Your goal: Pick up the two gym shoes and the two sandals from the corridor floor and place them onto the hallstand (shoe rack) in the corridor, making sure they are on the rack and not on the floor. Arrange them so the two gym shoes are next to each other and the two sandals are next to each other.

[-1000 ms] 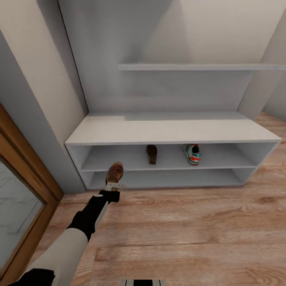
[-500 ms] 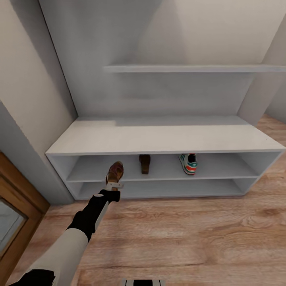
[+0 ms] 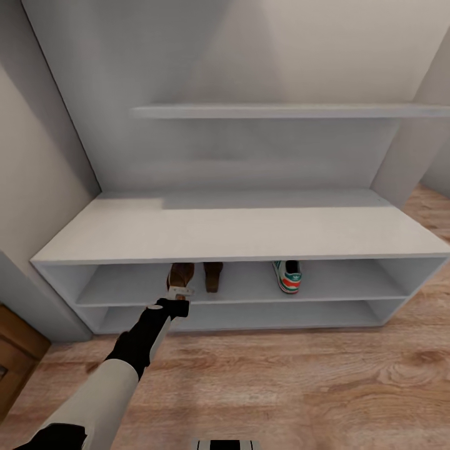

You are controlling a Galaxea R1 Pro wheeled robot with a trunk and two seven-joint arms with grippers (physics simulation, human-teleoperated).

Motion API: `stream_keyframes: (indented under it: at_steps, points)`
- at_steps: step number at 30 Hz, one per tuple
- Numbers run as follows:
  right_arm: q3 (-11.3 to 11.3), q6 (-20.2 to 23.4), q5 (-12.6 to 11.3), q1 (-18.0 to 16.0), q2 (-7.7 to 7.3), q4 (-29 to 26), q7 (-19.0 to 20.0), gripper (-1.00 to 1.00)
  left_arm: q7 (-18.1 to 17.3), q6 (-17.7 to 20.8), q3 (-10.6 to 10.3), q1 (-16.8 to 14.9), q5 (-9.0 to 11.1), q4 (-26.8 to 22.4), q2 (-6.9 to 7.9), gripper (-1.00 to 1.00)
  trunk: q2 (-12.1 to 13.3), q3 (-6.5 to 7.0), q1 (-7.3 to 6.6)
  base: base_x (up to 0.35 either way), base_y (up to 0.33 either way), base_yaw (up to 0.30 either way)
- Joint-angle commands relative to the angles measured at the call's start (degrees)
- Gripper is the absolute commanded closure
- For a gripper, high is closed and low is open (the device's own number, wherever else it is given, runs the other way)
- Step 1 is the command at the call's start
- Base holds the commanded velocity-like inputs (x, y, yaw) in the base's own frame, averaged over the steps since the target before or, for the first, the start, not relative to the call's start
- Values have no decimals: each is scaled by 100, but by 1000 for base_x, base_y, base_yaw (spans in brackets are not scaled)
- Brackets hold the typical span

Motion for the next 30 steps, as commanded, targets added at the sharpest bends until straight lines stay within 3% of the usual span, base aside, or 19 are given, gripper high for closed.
stream_keyframes:
  at_steps: [1, 30]
  points:
    - [4, 21, -56, -2, 0, -6, -24, 100, -7, 35, -5, -1, -66, -12, -3, 100, -2, -5, 2, 282, -205, 0]
    - [4, 24, -56, -2, 0, -7, -25, 100, 2, 35, -14, 1, -75, -3, -3, 100, -2, -5, 2, 104, -21, 0]
